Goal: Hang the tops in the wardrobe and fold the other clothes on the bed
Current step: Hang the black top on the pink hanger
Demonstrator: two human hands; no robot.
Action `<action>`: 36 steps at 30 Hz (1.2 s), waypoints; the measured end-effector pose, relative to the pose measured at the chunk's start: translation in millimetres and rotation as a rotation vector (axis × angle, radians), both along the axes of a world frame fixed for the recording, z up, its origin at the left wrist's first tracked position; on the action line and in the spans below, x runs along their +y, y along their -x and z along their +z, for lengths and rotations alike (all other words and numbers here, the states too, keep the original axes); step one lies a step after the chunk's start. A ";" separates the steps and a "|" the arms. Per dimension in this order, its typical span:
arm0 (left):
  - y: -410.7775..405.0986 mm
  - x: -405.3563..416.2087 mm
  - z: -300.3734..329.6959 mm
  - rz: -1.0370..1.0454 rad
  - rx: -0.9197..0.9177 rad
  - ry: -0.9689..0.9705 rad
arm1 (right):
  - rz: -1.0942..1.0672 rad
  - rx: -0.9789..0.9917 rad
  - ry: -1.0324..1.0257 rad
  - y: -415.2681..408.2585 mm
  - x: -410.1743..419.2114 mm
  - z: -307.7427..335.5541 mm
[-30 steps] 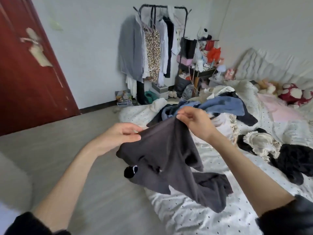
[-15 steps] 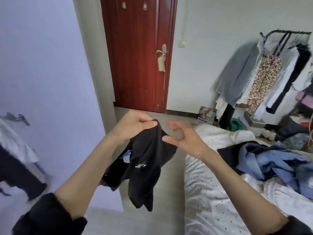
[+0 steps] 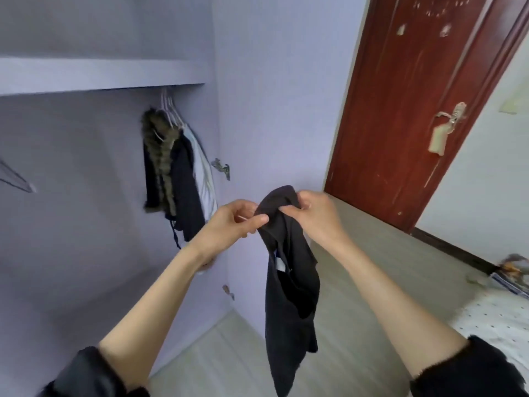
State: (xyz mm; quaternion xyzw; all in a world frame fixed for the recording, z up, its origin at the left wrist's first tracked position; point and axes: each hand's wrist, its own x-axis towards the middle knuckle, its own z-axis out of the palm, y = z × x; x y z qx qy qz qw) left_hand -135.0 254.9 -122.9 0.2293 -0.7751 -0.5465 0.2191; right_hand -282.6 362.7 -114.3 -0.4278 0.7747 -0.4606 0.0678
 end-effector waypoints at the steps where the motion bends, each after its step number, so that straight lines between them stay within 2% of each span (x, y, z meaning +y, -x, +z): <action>1: -10.4 -6.5 -9.2 0.015 -0.022 -0.012 | -0.013 -0.024 0.001 -2.1 -14.6 2.5; 6: -45.4 -38.2 -47.5 0.036 -0.191 -0.065 | 0.038 -0.173 0.011 -23.6 -93.7 17.1; 13: -77.7 -110.9 -54.5 0.361 -0.253 0.099 | 0.160 -0.275 0.091 -40.9 -168.5 19.7; 17: -108.8 -161.8 -33.2 0.412 -0.306 0.209 | 0.136 -0.317 0.033 -32.5 -191.7 -6.8; 20: -117.0 -189.9 -18.6 0.418 -0.387 0.340 | 0.287 -0.328 -0.053 -36.0 -211.0 -24.7; 24: -120.3 -221.6 -11.3 0.439 -0.458 0.418 | 0.665 -0.224 -0.278 -54.7 -252.7 -36.2; 27: -123.1 -242.9 -5.2 0.472 -0.483 0.425 | 0.849 0.010 -0.396 -81.7 -290.6 -46.4; 30: -128.5 -267.4 2.0 0.569 -0.478 0.419 | 0.881 0.181 -0.331 -99.6 -333.5 -58.6; 34: -142.9 -296.3 7.3 0.724 -0.448 0.366 | 0.914 0.150 -0.222 -92.5 -385.7 -55.5; 36: -151.0 -306.1 3.2 0.788 -0.481 0.332 | 0.933 0.206 -0.214 -81.4 -408.2 -46.0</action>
